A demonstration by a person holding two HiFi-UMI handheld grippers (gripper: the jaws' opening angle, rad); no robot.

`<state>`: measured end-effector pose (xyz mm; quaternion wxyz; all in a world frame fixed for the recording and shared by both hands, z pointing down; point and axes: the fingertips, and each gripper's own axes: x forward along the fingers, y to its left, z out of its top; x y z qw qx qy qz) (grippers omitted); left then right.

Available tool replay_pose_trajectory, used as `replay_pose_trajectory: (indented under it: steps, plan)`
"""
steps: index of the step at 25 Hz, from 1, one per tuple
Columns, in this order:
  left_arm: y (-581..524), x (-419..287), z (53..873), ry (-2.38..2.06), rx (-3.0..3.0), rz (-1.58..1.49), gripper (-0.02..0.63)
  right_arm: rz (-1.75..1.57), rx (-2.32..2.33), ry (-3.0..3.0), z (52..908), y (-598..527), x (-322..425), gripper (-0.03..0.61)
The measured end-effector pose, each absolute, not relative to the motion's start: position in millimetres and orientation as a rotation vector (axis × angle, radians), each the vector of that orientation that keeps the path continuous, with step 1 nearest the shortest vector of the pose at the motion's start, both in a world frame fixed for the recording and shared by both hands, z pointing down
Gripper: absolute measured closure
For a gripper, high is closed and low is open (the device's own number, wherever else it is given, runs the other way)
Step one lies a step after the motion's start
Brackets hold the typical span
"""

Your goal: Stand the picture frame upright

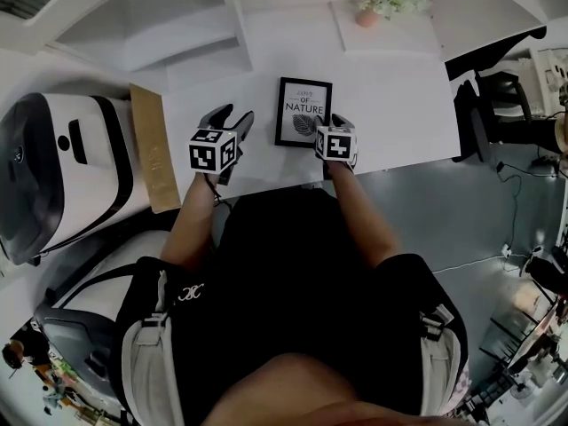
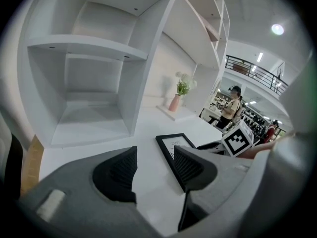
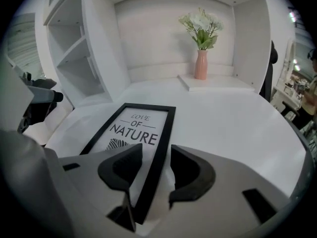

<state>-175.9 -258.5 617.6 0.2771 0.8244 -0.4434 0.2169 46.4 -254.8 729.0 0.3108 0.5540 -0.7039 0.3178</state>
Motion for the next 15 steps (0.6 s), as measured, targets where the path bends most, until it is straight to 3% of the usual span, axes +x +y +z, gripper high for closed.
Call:
replay_pose_trajectory:
  steps: [15]
  plan:
    - [-253.3, -171.5, 618.4, -1.175, 2.203, 0.552, 0.376, 1.204, 1.433, -1.877, 734.6, -259.4, 54.0, 0.487]
